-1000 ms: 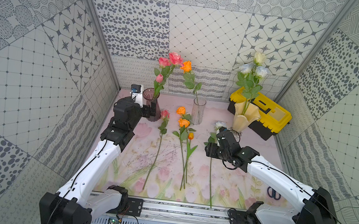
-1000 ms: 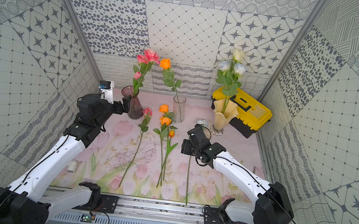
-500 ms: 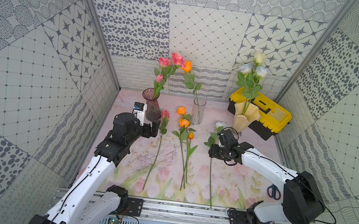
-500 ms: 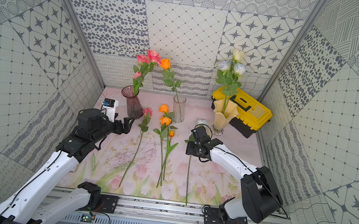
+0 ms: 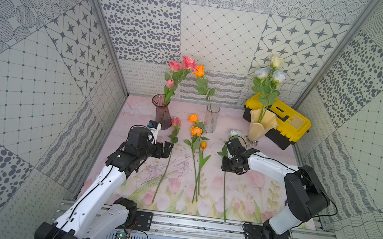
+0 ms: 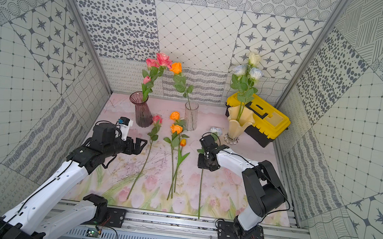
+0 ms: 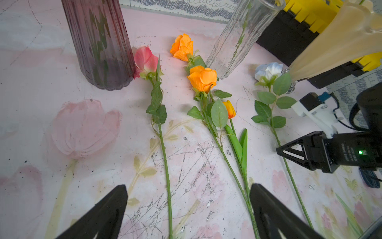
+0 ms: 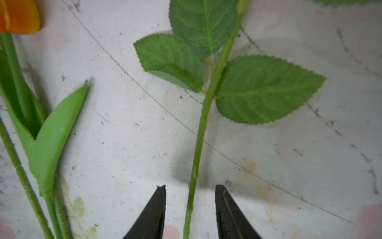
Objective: Arrange the flowers in different vases according to their variety
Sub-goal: Pick up the flower at the center of the board.
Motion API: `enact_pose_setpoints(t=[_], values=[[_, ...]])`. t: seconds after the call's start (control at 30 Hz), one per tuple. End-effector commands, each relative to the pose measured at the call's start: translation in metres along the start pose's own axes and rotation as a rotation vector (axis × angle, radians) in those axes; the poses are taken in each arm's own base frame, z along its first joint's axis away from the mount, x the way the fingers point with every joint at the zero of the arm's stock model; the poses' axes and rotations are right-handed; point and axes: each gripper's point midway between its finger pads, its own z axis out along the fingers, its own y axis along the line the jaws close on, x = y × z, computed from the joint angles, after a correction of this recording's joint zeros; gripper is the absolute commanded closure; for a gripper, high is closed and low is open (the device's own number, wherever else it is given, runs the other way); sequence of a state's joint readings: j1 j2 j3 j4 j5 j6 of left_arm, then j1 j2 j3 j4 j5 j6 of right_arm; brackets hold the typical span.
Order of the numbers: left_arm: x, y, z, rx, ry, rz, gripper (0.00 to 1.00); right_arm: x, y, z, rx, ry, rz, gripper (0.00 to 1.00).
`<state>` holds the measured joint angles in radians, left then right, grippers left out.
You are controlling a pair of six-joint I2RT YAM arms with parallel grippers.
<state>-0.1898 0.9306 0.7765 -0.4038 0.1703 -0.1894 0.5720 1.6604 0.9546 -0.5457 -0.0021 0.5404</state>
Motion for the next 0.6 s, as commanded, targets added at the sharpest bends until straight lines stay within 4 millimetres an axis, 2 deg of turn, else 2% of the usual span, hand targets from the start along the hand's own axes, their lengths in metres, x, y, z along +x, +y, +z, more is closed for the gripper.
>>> enact_pose_setpoints(t=[0.0, 0.3, 0.4, 0.57], values=[[0.01, -0.007, 0.005, 0.044, 0.048, -0.022, 0.03, -0.005, 0.0, 0.003, 0.023, 0.001, -0.008, 0.61], [0.016, -0.004, 0.011, 0.039, 0.069, -0.036, 0.03, 0.006, -0.001, 0.015, 0.073, 0.075, -0.046, 0.68], [0.017, -0.004, 0.012, 0.036, 0.073, -0.033, 0.03, 0.007, -0.001, 0.016, 0.086, 0.075, -0.044, 0.76], [0.019, -0.003, 0.014, 0.035, 0.084, -0.04, 0.03, 0.011, -0.003, 0.019, 0.102, 0.087, -0.032, 1.0]])
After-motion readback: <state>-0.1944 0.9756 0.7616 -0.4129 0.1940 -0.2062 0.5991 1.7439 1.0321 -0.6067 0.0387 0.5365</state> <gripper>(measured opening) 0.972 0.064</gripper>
